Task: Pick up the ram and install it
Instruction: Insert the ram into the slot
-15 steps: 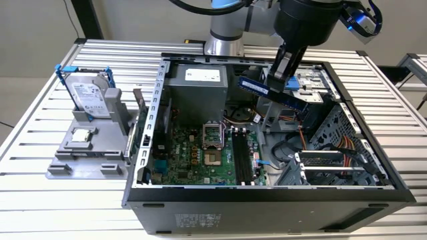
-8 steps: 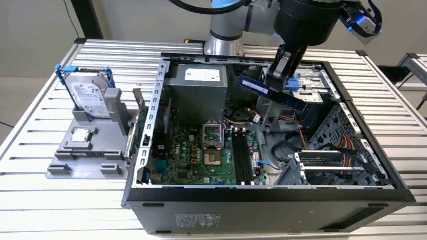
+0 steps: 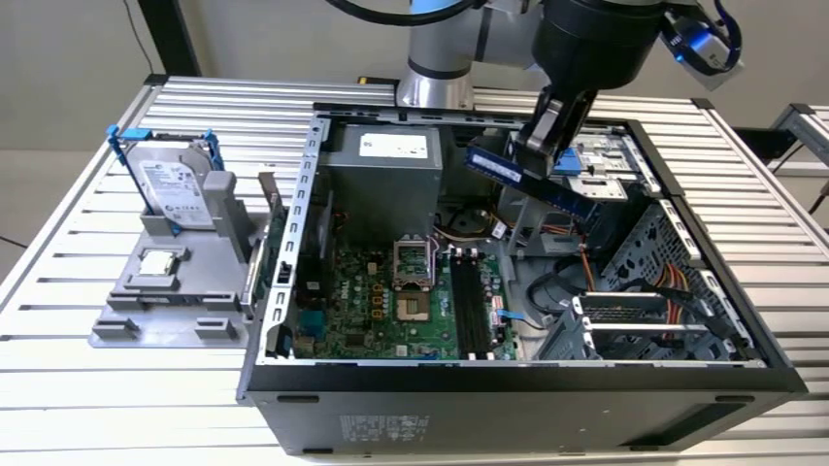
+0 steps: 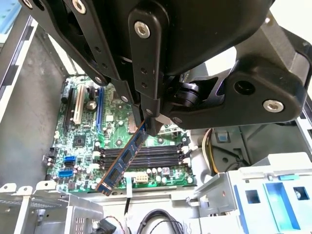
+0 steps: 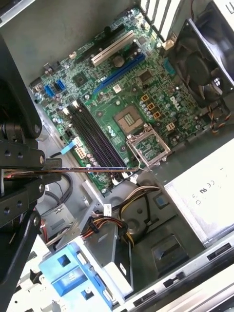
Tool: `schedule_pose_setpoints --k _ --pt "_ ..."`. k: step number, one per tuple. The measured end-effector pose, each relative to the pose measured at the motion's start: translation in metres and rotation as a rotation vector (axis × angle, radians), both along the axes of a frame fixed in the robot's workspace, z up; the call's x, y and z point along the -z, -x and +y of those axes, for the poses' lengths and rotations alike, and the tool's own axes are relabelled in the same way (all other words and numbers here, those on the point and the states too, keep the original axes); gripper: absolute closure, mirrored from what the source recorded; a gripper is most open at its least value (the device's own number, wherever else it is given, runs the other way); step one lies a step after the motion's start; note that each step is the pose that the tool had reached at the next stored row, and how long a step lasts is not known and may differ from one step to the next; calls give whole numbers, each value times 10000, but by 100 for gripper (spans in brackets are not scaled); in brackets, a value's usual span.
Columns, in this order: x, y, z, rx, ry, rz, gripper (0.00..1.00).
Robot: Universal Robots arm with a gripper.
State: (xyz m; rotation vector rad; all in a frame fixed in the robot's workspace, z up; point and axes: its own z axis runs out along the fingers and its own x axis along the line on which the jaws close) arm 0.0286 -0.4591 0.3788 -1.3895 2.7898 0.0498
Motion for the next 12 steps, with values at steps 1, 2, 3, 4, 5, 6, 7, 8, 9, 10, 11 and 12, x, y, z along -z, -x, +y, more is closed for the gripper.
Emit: schedule_pose_setpoints --k 1,2,3,4,5,6,7,8,9,10,11,12 --pt "0 0 0 67 0 0 100" --pt "0 0 0 131 -1 0 100" --pt "1 0 0 198 -2 0 100" --pt "1 0 0 262 -2 0 100" --pt "1 0 0 326 -2 0 100" --pt "1 0 0 392 -2 0 100" --pt "1 0 0 453 -2 0 100" --pt "1 0 0 516 -1 0 100" --pt "0 0 0 579 0 0 100" --pt "0 0 0 639 -1 0 100" --pt "0 0 0 701 -1 0 100" --pt "0 0 0 762 0 0 100"
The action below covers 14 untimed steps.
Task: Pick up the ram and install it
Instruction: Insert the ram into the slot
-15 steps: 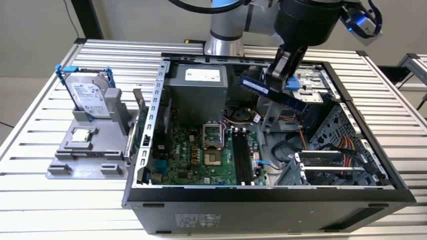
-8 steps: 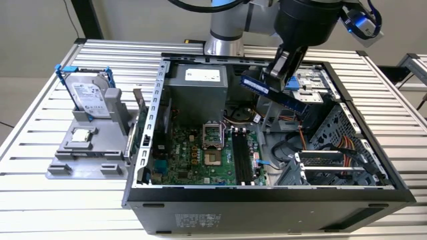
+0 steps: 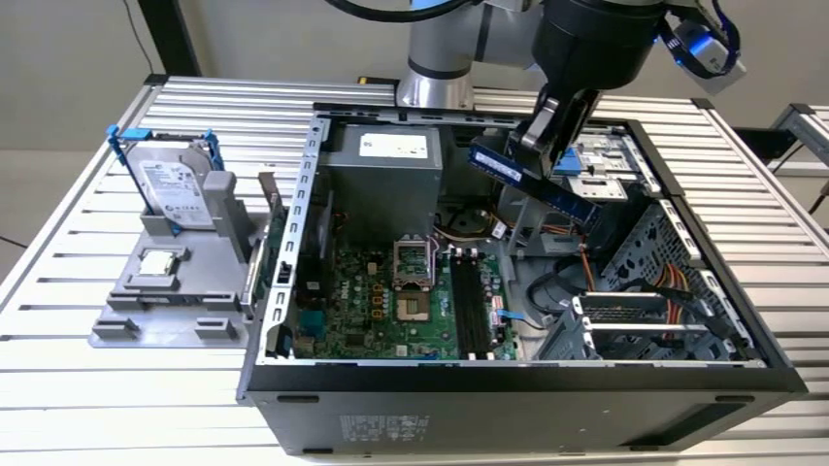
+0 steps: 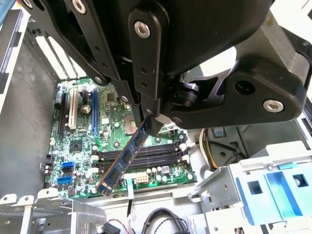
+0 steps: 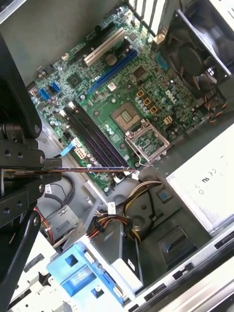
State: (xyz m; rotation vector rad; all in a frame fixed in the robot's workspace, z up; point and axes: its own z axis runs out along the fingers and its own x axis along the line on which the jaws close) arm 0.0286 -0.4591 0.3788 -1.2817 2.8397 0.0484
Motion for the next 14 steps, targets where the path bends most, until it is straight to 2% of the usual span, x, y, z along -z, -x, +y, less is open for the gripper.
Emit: schedule_pose_setpoints --k 14 --pt "0 0 0 807 -1 -1 100"
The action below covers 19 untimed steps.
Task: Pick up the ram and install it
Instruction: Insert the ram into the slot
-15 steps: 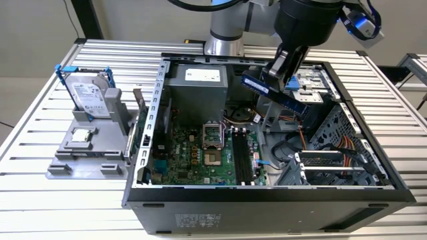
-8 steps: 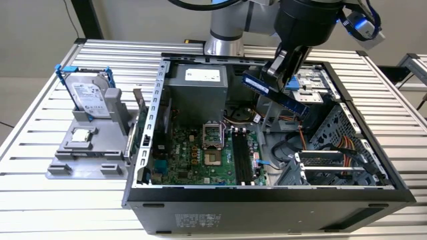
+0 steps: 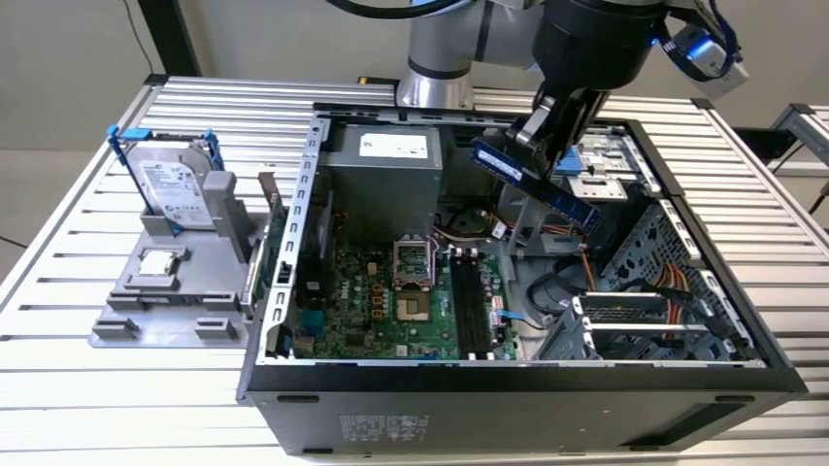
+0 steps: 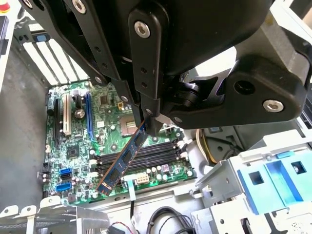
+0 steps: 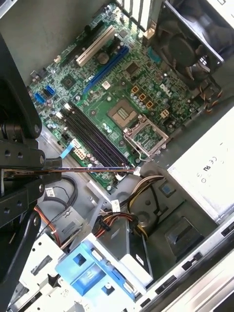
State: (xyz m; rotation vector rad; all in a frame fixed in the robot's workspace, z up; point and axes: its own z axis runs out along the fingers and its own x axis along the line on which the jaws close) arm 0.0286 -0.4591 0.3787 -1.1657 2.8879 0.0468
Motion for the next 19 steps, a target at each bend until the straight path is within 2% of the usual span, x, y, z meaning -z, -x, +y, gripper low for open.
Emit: schedule_pose_setpoints --k 12,19 --pt "0 0 0 663 0 0 100" --pt "0 0 0 1201 1 1 100"
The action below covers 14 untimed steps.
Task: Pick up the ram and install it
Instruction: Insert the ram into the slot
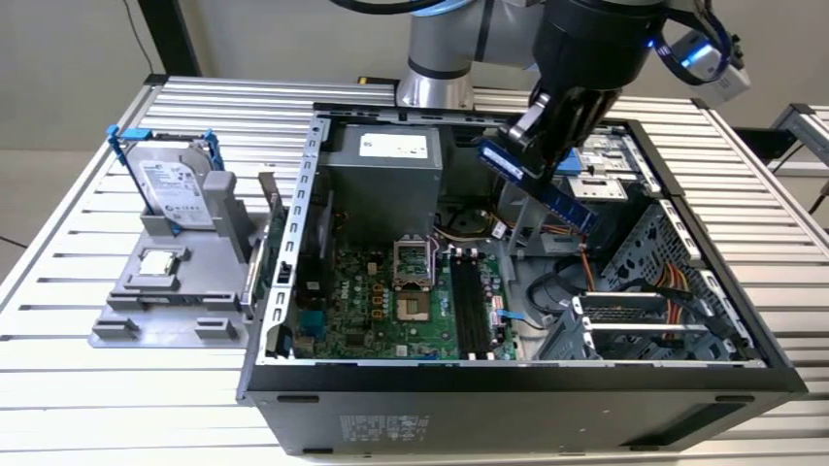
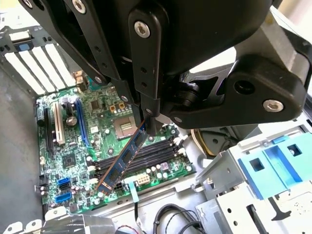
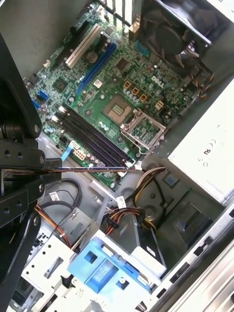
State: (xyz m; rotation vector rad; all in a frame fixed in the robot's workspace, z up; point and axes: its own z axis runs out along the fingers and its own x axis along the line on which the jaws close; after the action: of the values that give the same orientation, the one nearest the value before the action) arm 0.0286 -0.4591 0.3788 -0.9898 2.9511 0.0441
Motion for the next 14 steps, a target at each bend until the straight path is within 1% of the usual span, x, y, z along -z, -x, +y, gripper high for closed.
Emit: schedule_pose_setpoints --k 14 --pt "0 0 0 1109 0 0 100"
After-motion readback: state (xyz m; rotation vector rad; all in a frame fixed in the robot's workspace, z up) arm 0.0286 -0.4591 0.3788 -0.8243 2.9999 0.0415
